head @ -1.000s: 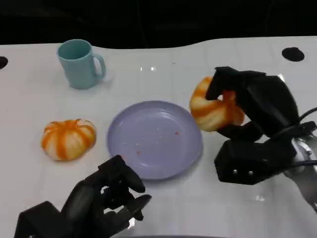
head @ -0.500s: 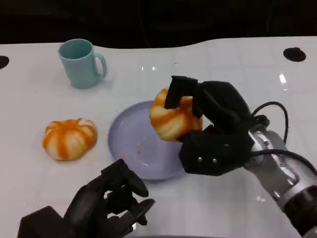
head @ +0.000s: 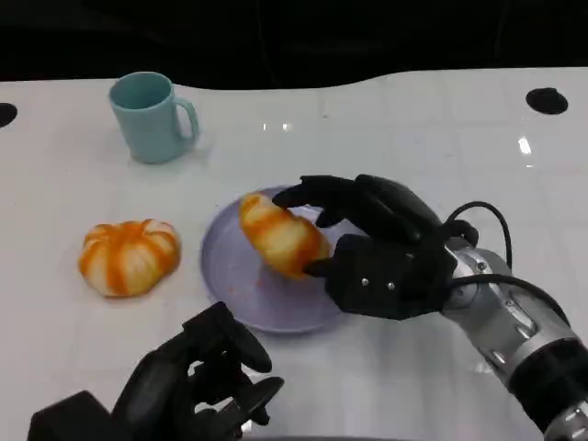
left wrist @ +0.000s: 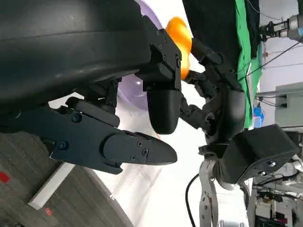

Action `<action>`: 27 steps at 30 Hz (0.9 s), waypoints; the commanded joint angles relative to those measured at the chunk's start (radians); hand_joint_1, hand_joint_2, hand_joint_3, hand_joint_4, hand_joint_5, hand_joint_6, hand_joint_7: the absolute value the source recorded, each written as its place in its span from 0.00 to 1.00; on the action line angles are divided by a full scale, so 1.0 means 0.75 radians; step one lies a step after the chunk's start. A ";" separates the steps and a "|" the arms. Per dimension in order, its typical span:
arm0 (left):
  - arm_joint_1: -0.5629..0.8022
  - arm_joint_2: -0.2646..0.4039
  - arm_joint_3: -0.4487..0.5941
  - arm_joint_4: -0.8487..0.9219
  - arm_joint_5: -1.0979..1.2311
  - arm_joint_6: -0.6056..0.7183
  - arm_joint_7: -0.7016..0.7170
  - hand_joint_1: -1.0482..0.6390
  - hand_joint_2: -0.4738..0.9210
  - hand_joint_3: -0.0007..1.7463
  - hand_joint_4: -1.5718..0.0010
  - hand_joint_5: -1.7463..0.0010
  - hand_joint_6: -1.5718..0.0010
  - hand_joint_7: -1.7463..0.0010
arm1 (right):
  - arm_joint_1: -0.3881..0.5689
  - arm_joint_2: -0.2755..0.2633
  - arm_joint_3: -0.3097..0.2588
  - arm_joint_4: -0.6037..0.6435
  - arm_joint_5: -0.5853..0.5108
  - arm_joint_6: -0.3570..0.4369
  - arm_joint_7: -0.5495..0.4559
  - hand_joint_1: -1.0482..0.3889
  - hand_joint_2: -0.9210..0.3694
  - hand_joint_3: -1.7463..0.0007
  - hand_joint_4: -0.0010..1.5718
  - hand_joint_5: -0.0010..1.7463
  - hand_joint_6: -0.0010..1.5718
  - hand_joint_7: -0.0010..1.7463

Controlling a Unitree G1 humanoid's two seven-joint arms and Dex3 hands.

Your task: Grasp the bread from the table and place it into the plate.

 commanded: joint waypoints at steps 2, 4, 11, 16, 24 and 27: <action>0.002 0.022 0.012 0.004 -0.018 -0.017 -0.015 0.36 1.00 0.13 0.63 0.00 0.75 0.04 | 0.048 -0.053 -0.004 -0.124 0.030 0.040 0.098 0.26 0.00 0.81 0.00 0.05 0.06 0.01; 0.003 0.024 0.009 -0.003 -0.014 -0.006 -0.009 0.35 1.00 0.13 0.63 0.00 0.75 0.04 | 0.076 -0.074 -0.009 -0.194 0.037 0.060 0.133 0.26 0.00 0.81 0.00 0.05 0.06 0.01; 0.003 0.021 0.003 -0.018 -0.012 0.015 0.002 0.35 1.00 0.13 0.63 0.00 0.75 0.04 | 0.206 -0.173 -0.060 -0.487 0.080 0.098 0.230 0.26 0.00 0.80 0.04 0.07 0.09 0.02; 0.002 0.022 0.001 -0.017 -0.007 0.006 0.001 0.34 1.00 0.13 0.62 0.00 0.75 0.04 | 0.316 -0.230 -0.111 -0.661 0.154 0.079 0.263 0.28 0.00 0.81 0.07 0.10 0.11 0.03; -0.003 0.018 0.002 -0.008 -0.014 0.006 0.000 0.33 1.00 0.13 0.61 0.00 0.74 0.04 | 0.535 -0.274 -0.211 -0.862 0.335 -0.044 0.270 0.35 0.00 0.83 0.07 0.43 0.22 0.06; -0.005 0.018 0.005 -0.013 -0.015 0.016 0.003 0.33 1.00 0.13 0.61 0.00 0.74 0.04 | 0.607 -0.268 -0.242 -0.888 0.416 -0.098 0.276 0.39 0.00 0.85 0.10 0.53 0.28 0.09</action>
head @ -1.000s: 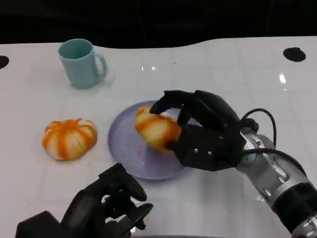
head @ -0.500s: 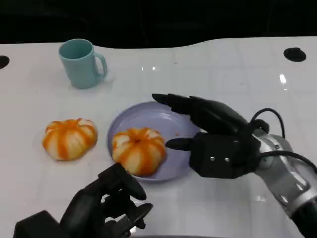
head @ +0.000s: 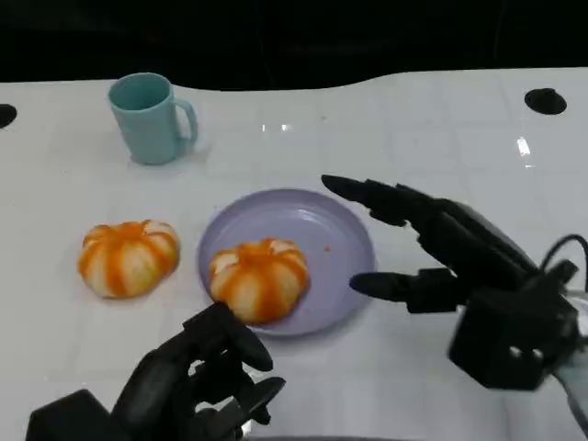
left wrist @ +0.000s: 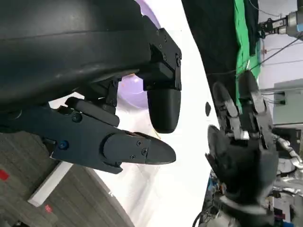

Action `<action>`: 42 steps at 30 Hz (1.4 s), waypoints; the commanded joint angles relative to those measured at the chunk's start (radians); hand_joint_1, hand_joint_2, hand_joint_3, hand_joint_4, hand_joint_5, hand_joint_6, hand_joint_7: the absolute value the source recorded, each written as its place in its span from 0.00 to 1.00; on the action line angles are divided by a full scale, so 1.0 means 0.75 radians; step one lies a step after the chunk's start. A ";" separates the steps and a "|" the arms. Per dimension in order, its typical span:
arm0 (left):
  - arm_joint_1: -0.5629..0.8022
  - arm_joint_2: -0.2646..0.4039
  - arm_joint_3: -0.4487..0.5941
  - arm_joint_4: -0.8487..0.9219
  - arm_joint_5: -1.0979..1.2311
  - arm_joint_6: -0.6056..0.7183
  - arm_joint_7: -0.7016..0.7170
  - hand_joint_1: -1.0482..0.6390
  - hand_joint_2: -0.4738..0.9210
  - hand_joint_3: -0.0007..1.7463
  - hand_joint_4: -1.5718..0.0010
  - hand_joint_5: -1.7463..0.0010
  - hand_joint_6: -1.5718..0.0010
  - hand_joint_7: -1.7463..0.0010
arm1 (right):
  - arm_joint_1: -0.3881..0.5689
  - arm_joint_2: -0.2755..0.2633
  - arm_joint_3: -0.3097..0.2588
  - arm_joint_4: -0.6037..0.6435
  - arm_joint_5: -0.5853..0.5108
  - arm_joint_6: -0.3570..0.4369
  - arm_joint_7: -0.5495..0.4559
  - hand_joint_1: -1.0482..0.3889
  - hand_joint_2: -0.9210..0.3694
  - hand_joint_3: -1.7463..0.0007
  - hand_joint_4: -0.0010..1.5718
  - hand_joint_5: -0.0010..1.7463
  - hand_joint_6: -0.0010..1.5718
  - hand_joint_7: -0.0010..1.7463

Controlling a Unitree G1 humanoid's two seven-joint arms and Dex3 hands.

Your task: Grasp the bread from the table and place it into the plate.

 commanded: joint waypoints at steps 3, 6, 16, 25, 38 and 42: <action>-0.002 0.013 0.012 -0.004 0.002 0.003 0.005 0.33 1.00 0.13 0.62 0.00 0.74 0.04 | 0.154 -0.008 -0.077 -0.061 0.180 -0.102 0.021 0.42 0.00 0.85 0.14 0.57 0.34 0.12; -0.004 0.013 0.014 -0.002 -0.005 0.005 0.002 0.34 1.00 0.13 0.62 0.00 0.74 0.04 | 0.208 0.011 -0.099 -0.061 0.261 -0.144 0.028 0.49 0.00 0.86 0.21 0.64 0.41 0.18; -0.007 0.016 0.013 0.001 0.002 0.003 0.003 0.33 1.00 0.13 0.62 0.00 0.74 0.04 | 0.397 -0.016 -0.154 -0.169 0.301 -0.186 0.035 0.63 0.42 0.21 0.37 0.96 0.45 0.75; -0.007 0.011 0.014 0.004 -0.003 0.002 0.004 0.33 1.00 0.12 0.62 0.00 0.73 0.05 | 0.544 -0.059 -0.192 -0.305 0.295 -0.144 0.055 0.61 0.42 0.21 0.41 1.00 0.44 0.84; -0.012 0.031 0.040 0.028 -0.006 -0.023 -0.017 0.35 1.00 0.13 0.62 0.00 0.74 0.04 | 0.570 -0.026 -0.213 -0.173 0.246 -0.216 -0.010 0.61 0.40 0.25 0.42 1.00 0.42 0.87; -0.015 0.033 0.048 0.030 -0.014 -0.018 -0.021 0.35 1.00 0.13 0.62 0.00 0.75 0.03 | 0.551 -0.014 -0.214 -0.122 0.229 -0.261 -0.038 0.60 0.40 0.25 0.42 1.00 0.41 0.86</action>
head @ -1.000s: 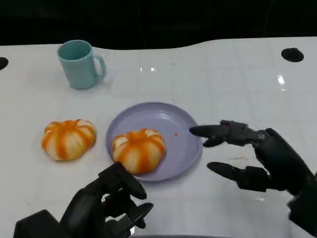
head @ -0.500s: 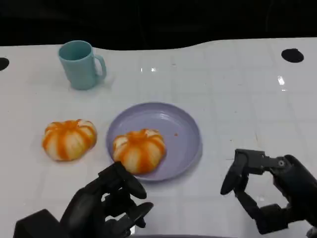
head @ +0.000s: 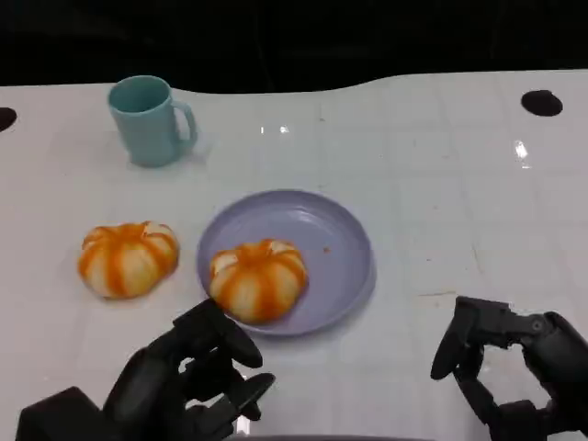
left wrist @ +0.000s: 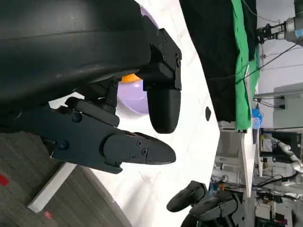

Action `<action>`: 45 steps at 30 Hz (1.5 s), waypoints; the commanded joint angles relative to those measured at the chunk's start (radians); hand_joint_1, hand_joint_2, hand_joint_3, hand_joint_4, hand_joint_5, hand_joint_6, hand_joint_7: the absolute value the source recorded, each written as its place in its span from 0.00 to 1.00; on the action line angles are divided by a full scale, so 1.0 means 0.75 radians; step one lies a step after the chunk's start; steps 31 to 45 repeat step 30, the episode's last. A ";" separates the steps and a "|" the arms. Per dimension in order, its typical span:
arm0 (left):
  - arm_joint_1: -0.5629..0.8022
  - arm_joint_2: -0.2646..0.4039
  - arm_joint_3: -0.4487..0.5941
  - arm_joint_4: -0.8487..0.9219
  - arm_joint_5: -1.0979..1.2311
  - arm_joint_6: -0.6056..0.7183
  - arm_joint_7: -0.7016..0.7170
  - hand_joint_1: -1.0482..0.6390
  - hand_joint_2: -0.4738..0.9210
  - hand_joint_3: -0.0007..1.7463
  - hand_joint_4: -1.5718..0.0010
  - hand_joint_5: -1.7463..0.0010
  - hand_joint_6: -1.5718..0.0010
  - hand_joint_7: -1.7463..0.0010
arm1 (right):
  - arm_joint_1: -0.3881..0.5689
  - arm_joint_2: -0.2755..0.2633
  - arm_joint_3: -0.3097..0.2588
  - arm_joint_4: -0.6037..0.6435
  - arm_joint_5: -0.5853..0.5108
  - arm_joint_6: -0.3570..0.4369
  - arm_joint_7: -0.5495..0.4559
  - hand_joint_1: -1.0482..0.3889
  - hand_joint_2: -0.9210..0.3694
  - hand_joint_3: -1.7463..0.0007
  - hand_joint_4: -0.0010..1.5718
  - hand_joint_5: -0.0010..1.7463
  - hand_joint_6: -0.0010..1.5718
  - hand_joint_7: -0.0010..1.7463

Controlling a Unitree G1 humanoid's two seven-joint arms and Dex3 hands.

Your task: Grasp the bread from the table and place it into the plate.

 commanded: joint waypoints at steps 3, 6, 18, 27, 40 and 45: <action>-0.010 0.022 0.020 0.017 -0.011 -0.011 -0.017 0.35 1.00 0.13 0.62 0.00 0.75 0.03 | -0.029 0.019 -0.016 0.061 -0.013 -0.067 -0.044 0.60 0.40 0.25 0.43 1.00 0.42 0.86; -0.010 0.025 0.020 0.017 -0.007 -0.016 -0.019 0.34 1.00 0.13 0.62 0.00 0.75 0.03 | -0.036 0.028 -0.018 0.080 -0.019 -0.086 -0.058 0.61 0.41 0.25 0.45 1.00 0.43 0.86; -0.012 0.025 0.026 0.018 -0.003 -0.012 -0.020 0.34 1.00 0.13 0.63 0.00 0.75 0.02 | -0.063 0.023 -0.012 0.138 -0.021 -0.143 -0.052 0.60 0.43 0.24 0.48 1.00 0.46 0.85; -0.016 0.026 0.032 0.017 -0.009 -0.012 -0.020 0.31 1.00 0.15 0.62 0.00 0.74 0.03 | -0.067 0.032 -0.008 0.133 -0.026 -0.143 -0.058 0.60 0.44 0.22 0.48 1.00 0.48 0.83; -0.016 0.022 0.032 0.026 -0.017 -0.022 -0.023 0.31 1.00 0.15 0.62 0.00 0.73 0.03 | -0.068 0.034 -0.012 0.134 -0.034 -0.148 -0.067 0.60 0.44 0.21 0.48 1.00 0.48 0.83; -0.016 0.022 0.032 0.026 -0.017 -0.022 -0.023 0.31 1.00 0.15 0.62 0.00 0.73 0.03 | -0.068 0.034 -0.012 0.134 -0.034 -0.148 -0.067 0.60 0.44 0.21 0.48 1.00 0.48 0.83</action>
